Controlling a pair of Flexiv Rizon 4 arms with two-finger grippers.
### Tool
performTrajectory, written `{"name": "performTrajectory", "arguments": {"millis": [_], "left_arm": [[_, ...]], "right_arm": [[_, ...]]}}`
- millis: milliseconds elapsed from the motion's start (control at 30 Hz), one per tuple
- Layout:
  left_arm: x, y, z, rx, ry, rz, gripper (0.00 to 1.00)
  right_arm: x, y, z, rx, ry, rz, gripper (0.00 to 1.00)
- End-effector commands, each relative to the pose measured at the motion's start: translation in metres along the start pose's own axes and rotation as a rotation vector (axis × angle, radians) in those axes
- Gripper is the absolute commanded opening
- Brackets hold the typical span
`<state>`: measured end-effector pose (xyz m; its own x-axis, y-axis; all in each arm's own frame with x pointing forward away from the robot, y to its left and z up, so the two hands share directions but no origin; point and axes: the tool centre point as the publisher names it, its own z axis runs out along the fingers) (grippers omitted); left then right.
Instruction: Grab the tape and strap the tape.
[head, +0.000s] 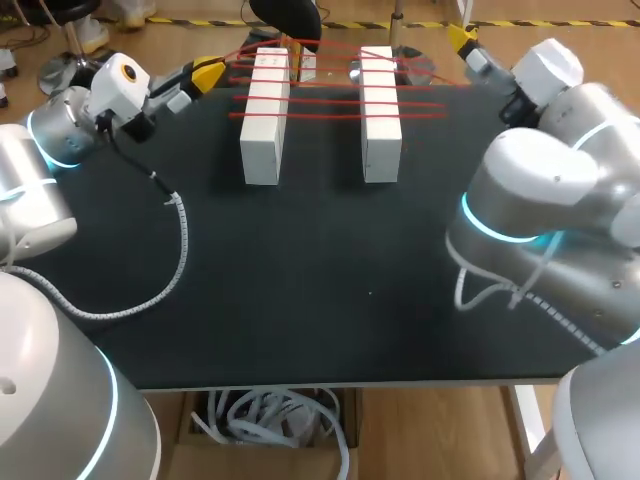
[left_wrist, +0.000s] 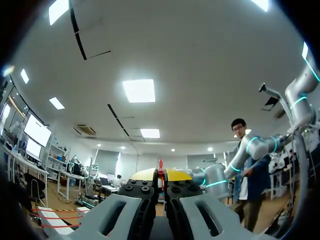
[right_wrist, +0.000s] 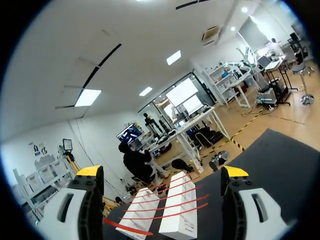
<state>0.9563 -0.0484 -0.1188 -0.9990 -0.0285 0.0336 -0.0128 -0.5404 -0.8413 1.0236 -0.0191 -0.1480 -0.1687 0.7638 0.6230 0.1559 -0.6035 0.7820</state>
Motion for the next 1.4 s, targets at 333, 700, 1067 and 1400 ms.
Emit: {"name": "performTrajectory", "arguments": {"millis": [333,700,1067,1400], "left_arm": [[0.0,0.0,0.0,0.0,0.0,0.001,0.0],[0.0,0.0,0.0,0.0,0.0,0.001,0.0],[0.0,0.0,0.0,0.0,0.0,0.001,0.0],[0.0,0.0,0.0,0.0,0.0,0.001,0.0]], "right_arm": [[0.037,-0.014,-0.029,-0.357,-0.082,0.214,1.0],[0.054,-0.027,-0.032,-0.344,-0.007,0.382,1.0],[0.068,-0.037,-0.033,-0.318,0.063,0.52,1.0],[0.071,-0.035,-0.033,-0.271,0.086,0.475,1.0]]}}
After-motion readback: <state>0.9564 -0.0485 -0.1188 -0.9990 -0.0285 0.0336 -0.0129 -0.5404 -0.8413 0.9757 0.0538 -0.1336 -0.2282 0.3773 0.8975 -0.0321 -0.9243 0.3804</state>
